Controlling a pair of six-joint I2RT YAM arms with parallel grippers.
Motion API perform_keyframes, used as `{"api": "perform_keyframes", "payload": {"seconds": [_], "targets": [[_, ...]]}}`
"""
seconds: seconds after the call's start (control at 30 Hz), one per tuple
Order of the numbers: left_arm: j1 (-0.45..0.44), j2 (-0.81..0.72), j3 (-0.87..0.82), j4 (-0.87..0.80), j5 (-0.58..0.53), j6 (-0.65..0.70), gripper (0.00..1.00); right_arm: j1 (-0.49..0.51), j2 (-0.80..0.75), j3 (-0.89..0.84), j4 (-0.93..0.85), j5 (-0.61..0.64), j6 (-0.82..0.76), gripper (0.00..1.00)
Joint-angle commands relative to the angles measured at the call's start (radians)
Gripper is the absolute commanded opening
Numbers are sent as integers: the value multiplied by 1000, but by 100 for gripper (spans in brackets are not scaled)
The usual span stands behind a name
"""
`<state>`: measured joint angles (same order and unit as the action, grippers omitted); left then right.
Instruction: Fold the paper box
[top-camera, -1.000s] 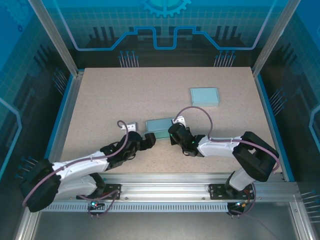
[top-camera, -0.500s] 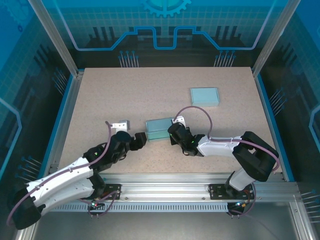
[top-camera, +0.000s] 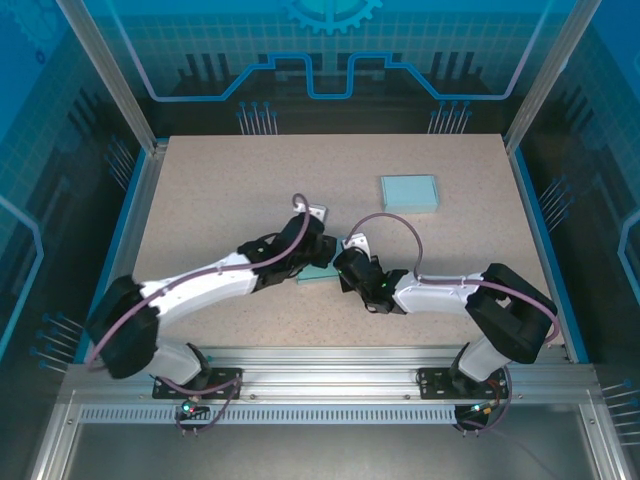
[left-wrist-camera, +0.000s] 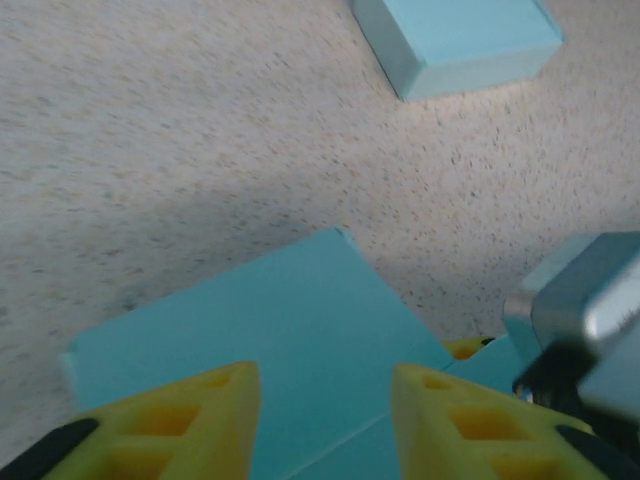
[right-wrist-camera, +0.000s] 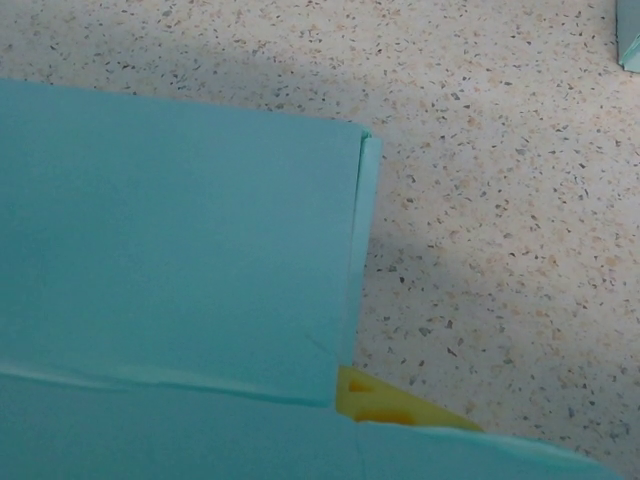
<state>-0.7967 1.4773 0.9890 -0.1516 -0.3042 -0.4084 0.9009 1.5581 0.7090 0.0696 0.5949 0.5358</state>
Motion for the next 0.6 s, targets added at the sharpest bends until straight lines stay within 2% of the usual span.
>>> {"api": "perform_keyframes", "payload": {"seconds": [0.0, 0.1, 0.3, 0.43, 0.57], "targets": [[0, 67, 54, 13, 84, 22, 37, 25, -10, 7, -97, -3, 12, 6], [1, 107, 35, 50, 108, -8, 35, 34, -22, 16, -123, 2, 7, 11], [1, 177, -63, 190, 163, -104, 29, 47, -74, 30, -191, 1, 1, 30], [3, 219, -113, 246, 136, -150, 24, 54, -127, 22, -221, -6, 6, 45], [18, 218, -153, 279, 132, -178, 23, 57, -185, 5, -247, -12, 11, 52]]}}
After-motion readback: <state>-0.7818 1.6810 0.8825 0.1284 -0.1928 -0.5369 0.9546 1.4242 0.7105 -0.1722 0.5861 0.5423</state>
